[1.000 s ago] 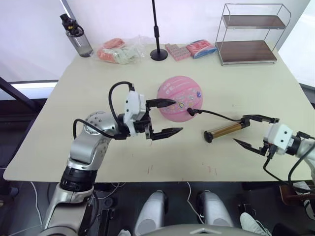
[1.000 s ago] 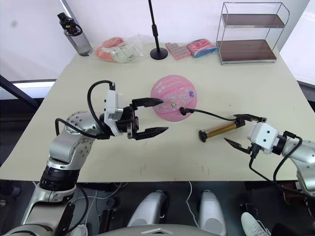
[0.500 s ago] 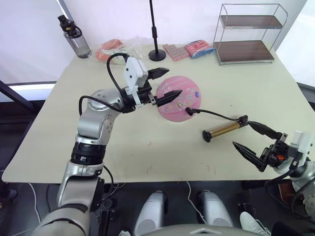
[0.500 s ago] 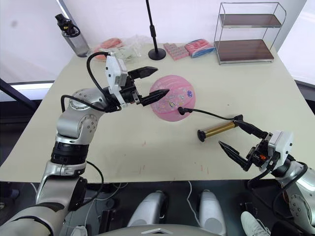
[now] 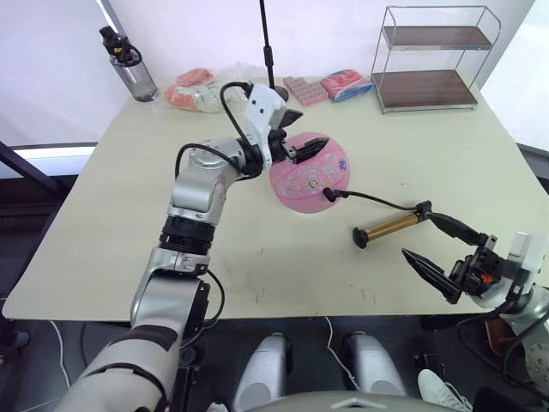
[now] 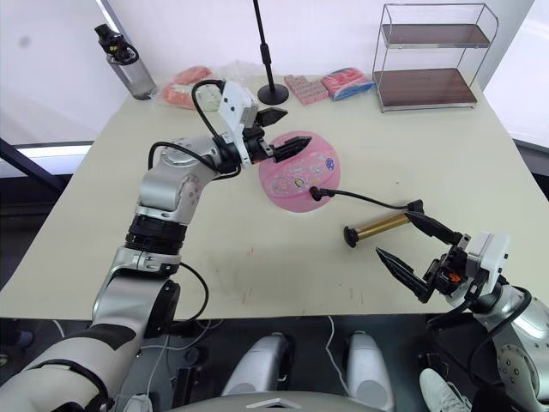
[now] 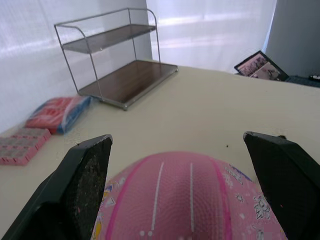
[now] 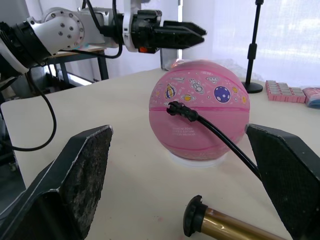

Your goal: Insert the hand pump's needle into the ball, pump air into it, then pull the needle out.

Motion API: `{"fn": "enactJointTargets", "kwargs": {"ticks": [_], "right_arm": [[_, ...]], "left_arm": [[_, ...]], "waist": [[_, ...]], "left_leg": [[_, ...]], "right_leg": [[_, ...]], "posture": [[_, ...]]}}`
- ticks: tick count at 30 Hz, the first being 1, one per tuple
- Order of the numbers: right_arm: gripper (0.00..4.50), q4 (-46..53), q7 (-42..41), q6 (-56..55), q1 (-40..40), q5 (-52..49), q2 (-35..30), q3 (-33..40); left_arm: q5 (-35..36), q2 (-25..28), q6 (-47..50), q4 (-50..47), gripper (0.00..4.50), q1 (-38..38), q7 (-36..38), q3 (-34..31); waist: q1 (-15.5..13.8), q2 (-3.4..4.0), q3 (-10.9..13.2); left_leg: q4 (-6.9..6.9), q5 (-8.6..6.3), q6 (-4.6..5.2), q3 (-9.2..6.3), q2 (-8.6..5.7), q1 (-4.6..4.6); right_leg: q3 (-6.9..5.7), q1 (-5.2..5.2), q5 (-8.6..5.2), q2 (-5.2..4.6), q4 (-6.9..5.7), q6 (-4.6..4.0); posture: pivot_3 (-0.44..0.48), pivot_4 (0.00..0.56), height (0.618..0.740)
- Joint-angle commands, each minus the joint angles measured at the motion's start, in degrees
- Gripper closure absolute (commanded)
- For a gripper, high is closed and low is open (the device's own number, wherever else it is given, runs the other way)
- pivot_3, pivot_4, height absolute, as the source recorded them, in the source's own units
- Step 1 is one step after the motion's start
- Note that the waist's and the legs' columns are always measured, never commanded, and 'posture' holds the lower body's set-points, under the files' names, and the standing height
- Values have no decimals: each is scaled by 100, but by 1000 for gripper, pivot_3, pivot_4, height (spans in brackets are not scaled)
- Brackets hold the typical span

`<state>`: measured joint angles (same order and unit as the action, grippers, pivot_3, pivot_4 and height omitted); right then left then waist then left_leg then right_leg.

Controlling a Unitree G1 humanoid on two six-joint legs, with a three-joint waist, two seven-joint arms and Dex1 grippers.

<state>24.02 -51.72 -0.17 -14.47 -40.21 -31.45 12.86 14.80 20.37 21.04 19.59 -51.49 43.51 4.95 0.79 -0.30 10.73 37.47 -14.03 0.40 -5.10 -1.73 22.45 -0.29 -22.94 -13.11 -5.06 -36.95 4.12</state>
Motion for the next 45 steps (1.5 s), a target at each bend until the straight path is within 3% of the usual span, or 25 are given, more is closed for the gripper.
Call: {"fn": "enactJointTargets", "kwargs": {"ticks": [1,10,16,26,36,45], "right_arm": [[66,233,75,-47,87,107,56,11],[66,200,708,102,569,1064,76,-322],[66,167,994,416,1316,1912,102,-1207],[66,-788,1807,665,2856,4136,159,-2361],[66,-1545,2169,213,3604,5413,160,-2794],[66,-1904,2203,-209,3913,5976,224,-3024]], "left_arm": [[-117,-67,-48,210,0,-202,-114,-59],[-331,-358,-24,797,0,-183,-253,8],[-425,-513,-136,1196,0,-161,-351,-78],[-532,-792,-38,1029,0,176,-704,-111],[-597,-989,20,987,0,393,-1194,-183],[-631,-1091,45,974,0,432,-1336,-165]], "waist": [[0,0,0],[-13,-2,-1],[-24,-6,-5],[-41,-16,-11],[-20,-18,-13],[-29,-21,-16]], "left_leg": [[0,0,0,1,0,0],[1,0,0,1,-1,0],[11,2,-2,1,-2,-4],[53,2,-2,-2,-4,-1],[86,3,-2,-2,-6,-9],[86,3,-3,0,-7,-25]], "right_leg": [[1,0,0,0,0,0],[1,0,1,0,-1,2],[0,2,2,0,-14,6],[1,7,10,-1,-34,8],[5,9,6,-1,-79,16],[10,23,5,0,-81,17]], "posture": [[0,150,731],[0,150,731],[0,150,731],[0,150,731],[0,150,731],[0,150,731]]}}
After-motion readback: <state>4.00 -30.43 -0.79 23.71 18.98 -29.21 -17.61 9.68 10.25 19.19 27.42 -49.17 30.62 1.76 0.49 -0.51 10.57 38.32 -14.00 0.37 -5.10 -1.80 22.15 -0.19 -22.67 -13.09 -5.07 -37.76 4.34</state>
